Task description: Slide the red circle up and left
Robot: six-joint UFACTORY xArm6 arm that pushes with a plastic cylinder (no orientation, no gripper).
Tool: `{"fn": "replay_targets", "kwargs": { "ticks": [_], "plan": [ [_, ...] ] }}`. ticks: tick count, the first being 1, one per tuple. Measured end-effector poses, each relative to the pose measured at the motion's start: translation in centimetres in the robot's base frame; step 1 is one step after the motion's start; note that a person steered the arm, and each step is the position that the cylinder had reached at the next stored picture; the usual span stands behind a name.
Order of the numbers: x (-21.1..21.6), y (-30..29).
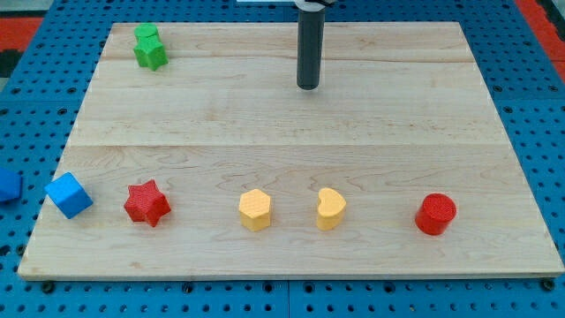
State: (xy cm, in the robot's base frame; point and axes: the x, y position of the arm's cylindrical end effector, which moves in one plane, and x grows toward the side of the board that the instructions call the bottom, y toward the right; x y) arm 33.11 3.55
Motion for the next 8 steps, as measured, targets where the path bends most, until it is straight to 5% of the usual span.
{"fn": "replay_targets", "kwargs": {
  "ticks": [2, 4, 6, 8],
  "plan": [
    [1.1, 2.7],
    [14.0, 24.9],
    [25.1, 15.0],
    [23.2, 14.3]
  ]
}}
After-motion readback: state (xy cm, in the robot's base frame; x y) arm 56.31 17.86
